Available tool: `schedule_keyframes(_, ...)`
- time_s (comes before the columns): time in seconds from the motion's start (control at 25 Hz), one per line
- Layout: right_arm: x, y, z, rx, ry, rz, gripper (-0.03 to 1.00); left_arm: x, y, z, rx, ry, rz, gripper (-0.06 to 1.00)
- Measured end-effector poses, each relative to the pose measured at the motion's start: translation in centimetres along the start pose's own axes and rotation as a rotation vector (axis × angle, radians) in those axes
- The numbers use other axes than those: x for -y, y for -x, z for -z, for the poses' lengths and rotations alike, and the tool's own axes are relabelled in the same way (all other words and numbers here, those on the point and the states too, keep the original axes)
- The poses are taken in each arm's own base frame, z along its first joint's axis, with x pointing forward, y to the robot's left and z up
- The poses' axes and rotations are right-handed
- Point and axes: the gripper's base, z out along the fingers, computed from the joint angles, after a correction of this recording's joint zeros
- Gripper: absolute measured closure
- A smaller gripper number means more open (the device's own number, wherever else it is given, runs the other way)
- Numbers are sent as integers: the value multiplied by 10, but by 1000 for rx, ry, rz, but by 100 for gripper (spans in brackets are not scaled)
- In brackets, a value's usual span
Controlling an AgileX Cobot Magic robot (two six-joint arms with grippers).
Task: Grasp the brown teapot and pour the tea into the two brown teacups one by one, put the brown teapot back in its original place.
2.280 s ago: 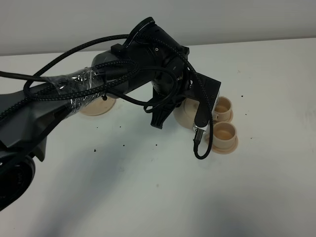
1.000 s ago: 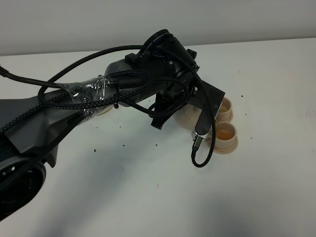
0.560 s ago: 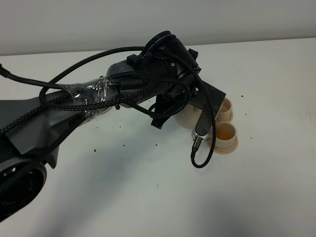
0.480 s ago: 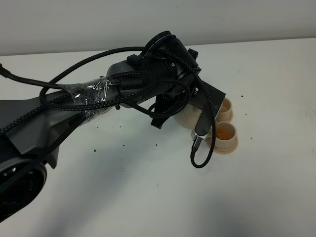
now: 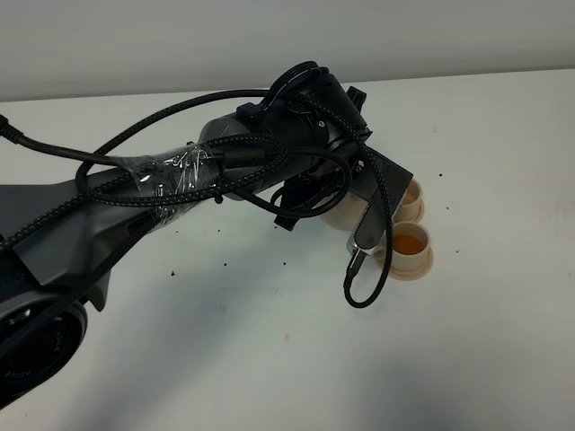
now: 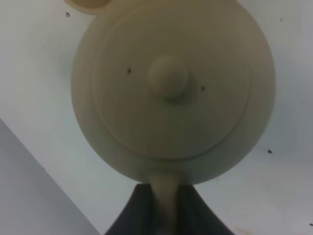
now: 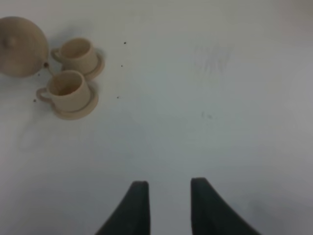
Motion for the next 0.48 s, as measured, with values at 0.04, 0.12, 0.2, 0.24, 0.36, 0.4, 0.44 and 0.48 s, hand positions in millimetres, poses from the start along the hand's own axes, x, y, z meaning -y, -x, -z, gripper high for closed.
schedule_keyframes(0.04,0,0,0,0,0,0,73,0,0,0,-1,0,-1,79)
schedule_keyframes(0.12,0,0,0,0,0,0,73,0,0,0,-4,2,-3,79)
schedule_keyframes(0.2,0,0,0,0,0,0,73,-1,0,0,-8,8,-10,79)
schedule_keyframes(0.24,0,0,0,0,0,0,73,-1,0,0,-10,9,-13,79)
schedule_keyframes(0.36,0,0,0,0,0,0,73,-1,0,1,-16,13,-18,79)
schedule_keyframes(0.4,0,0,0,0,0,0,73,-1,0,1,-17,14,-20,79)
schedule_keyframes(0.44,0,0,0,0,0,0,73,-1,0,1,-18,15,-21,79)
schedule_keyframes(0.48,0,0,0,0,0,0,73,-1,0,1,-18,18,-22,79)
